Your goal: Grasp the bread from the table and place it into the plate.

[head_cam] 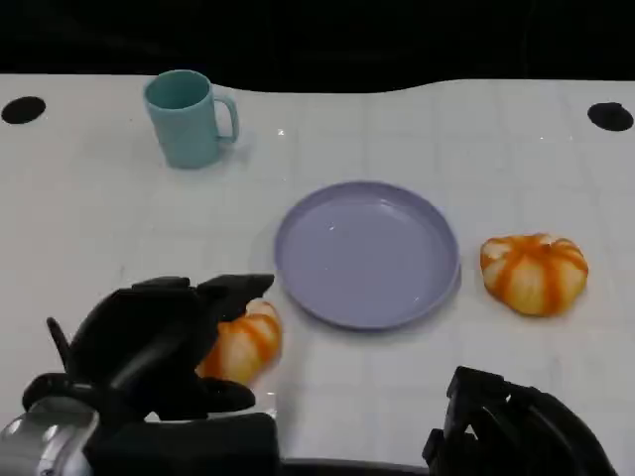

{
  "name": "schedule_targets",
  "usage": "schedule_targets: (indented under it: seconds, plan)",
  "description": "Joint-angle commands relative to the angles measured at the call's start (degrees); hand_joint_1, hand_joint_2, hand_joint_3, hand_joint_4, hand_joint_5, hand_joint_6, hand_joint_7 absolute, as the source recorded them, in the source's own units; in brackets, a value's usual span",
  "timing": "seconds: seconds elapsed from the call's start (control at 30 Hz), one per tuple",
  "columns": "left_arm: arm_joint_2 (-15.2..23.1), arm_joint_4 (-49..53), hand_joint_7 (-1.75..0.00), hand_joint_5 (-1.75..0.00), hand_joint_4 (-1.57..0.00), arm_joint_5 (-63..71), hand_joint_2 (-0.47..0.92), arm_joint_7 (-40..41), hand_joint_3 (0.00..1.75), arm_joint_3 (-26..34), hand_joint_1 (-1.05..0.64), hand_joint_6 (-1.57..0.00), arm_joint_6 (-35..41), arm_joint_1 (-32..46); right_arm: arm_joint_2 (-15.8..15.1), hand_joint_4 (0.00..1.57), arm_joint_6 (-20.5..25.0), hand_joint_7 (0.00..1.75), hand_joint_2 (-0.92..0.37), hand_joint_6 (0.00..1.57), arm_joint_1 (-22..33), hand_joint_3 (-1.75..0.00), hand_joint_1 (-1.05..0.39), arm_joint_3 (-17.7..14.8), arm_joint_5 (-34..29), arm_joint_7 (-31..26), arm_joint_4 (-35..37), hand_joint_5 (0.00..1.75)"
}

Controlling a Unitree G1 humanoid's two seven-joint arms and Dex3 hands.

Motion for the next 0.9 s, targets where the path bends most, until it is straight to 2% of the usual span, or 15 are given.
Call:
schedule_targets:
  seconds: [0.03, 0.37, 0.9]
  plan:
    - [0.11, -0.37, 0.0, -0.22, -0.35, 8.28, 0.88, -0.93, 0.0, -2.49, -0.69, -0.29, 1.78, -1.6, -0.64, 0.84, -0.47, 1.4, -0.92, 0.76, -0.13, -0.27, -0.7, -0.46, -0.01, -0.25, -0.19, 1.63]
    - [-2.33, 4.44, 0.0, -0.14, -0.28, 22.29, 0.86, -6.83, 0.0, -7.37, -0.71, -0.23, 5.18, -5.36, -0.57, 0.84, -0.98, 1.39, -0.92, 0.76, -0.26, -0.25, -0.7, -0.56, 0.03, 0.04, 0.44, 1.62]
    - [-5.57, 18.27, -0.01, -0.11, -0.35, 21.89, 0.85, -5.13, 0.0, -8.69, -0.67, -0.2, 5.49, -11.92, -0.89, 0.85, -0.84, 1.38, -0.92, 0.77, -0.19, -0.26, -0.7, -0.6, 0.12, 0.2, 0.29, 1.61]
